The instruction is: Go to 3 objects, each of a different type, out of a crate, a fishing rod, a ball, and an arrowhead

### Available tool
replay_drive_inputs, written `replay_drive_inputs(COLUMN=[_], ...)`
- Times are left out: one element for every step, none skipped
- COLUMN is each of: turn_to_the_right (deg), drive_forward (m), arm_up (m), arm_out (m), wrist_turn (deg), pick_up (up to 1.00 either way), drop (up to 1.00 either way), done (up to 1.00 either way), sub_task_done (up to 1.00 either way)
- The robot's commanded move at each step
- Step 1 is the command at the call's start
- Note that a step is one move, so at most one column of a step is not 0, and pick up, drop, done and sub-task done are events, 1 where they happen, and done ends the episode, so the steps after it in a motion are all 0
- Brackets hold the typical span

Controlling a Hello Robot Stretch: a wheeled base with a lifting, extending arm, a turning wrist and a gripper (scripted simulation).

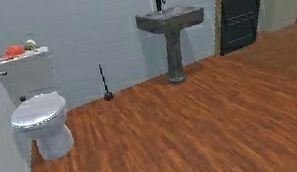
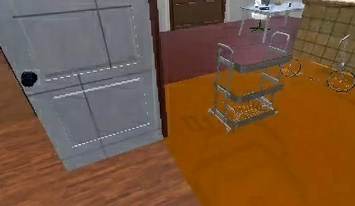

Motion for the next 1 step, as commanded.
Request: replay_drive_inputs(turn_to_the_right=[45.0], drive_forward=[0.00], arm_up=[0.00], arm_out=[0.00], wrist_turn=[0.0], pick_up=[0.00], drop=[0.00], done=[0.00], sub_task_done=[0.00])
